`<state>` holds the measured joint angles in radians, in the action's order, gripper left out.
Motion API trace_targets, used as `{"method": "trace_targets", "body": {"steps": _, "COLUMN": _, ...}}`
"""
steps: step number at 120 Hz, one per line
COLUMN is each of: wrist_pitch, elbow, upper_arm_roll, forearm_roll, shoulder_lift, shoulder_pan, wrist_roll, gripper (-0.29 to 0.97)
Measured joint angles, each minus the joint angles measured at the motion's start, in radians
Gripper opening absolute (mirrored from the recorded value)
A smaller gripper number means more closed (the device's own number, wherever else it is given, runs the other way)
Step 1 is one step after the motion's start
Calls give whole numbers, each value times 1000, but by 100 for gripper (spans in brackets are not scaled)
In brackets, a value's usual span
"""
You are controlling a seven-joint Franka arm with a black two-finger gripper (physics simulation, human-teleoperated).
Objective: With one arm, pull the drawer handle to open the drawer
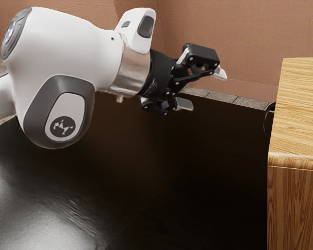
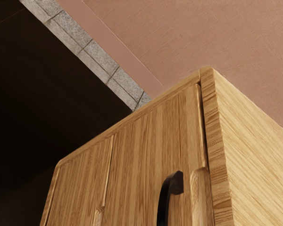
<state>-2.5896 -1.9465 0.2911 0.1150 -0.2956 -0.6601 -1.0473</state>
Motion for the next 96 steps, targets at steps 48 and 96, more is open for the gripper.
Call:
{"method": "trace_targets", "body": {"steps": 48, "wrist_pitch": -60, "elbow": 114, "upper_arm_roll": 24, "forearm_roll": -72, "shoulder_lift": 161, "shoulder_pan": 5, "wrist_roll": -60, "gripper": 68}}
{"method": "trace_targets", "body": {"steps": 96, "wrist_pitch": 7, "elbow": 194, "upper_arm_roll": 14, "forearm_roll": -65, "shoulder_lift": 246, "shoulder_pan": 3, "wrist_roll": -119, "gripper": 67}}
